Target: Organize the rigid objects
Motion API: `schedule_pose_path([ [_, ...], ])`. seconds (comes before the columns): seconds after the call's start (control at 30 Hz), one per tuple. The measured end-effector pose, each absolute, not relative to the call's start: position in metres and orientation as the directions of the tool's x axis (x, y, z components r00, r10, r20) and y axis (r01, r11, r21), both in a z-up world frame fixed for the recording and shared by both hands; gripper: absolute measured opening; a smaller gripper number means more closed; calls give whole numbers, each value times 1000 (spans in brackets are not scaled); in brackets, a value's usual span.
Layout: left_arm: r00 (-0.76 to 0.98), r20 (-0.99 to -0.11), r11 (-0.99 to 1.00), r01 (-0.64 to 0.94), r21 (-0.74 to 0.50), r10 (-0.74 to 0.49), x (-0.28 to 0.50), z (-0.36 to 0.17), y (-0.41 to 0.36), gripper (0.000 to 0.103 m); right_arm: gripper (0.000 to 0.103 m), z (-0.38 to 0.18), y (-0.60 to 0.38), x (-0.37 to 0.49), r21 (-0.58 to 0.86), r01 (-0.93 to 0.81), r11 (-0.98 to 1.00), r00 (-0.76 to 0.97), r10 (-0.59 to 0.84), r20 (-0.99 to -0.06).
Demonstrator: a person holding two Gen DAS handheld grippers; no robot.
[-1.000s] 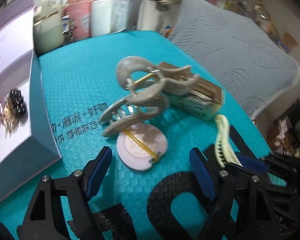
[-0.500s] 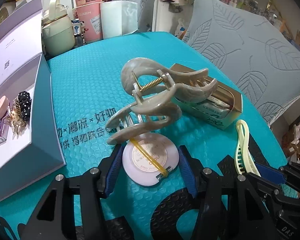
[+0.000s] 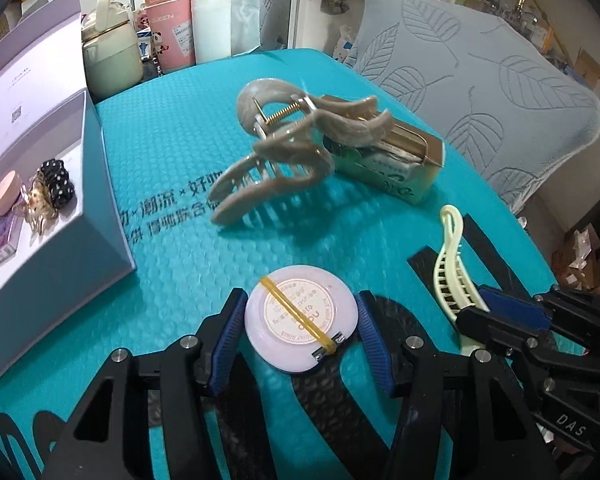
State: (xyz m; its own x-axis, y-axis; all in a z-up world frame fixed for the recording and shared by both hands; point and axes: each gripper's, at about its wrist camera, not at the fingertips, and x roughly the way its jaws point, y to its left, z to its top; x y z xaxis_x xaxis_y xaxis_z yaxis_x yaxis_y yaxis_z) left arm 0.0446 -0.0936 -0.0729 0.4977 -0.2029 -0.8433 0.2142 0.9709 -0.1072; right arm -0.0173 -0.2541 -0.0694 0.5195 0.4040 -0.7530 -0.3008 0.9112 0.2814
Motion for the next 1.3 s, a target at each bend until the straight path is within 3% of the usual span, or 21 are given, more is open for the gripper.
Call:
schedule_pose_path([
  [0.5,490,-846,957,281,-74,-210,11,-75,-96,55,21,-65,-244,-48,206,-332,920,544,365,-755],
  [0.57,490,-849,956,289,-55,-197,11,-76,-100,59,40,-66,-245,-45,210,-312,927,551,356,-755],
  [0.63,489,-851,953,300,-42,-191,11,-76,-104,66,48,-67,-245,-42,213,-299,930,554,351,-755],
  [0.9,509,-832,953,293,-71,-219,7,-77,-100,69,47,-73,-246,-36,213,-274,938,546,334,-769],
  [0.97,514,-835,954,299,-38,-195,7,-77,-100,67,48,-73,-244,-34,203,-276,939,545,327,-772],
  [1.07,517,-833,956,289,-45,-196,9,-76,-94,54,48,-73,-240,-34,184,-284,941,548,317,-774],
  [1.13,513,-833,955,292,-60,-209,10,-76,-91,54,46,-73,-237,-34,163,-292,943,553,305,-775],
  [1.23,515,-831,954,294,-57,-208,10,-76,-92,54,20,-73,-232,-34,106,-313,944,556,273,-785],
  [1.3,507,-834,949,310,-58,-217,10,-75,-91,54,20,-71,-231,-34,92,-340,936,553,278,-785],
])
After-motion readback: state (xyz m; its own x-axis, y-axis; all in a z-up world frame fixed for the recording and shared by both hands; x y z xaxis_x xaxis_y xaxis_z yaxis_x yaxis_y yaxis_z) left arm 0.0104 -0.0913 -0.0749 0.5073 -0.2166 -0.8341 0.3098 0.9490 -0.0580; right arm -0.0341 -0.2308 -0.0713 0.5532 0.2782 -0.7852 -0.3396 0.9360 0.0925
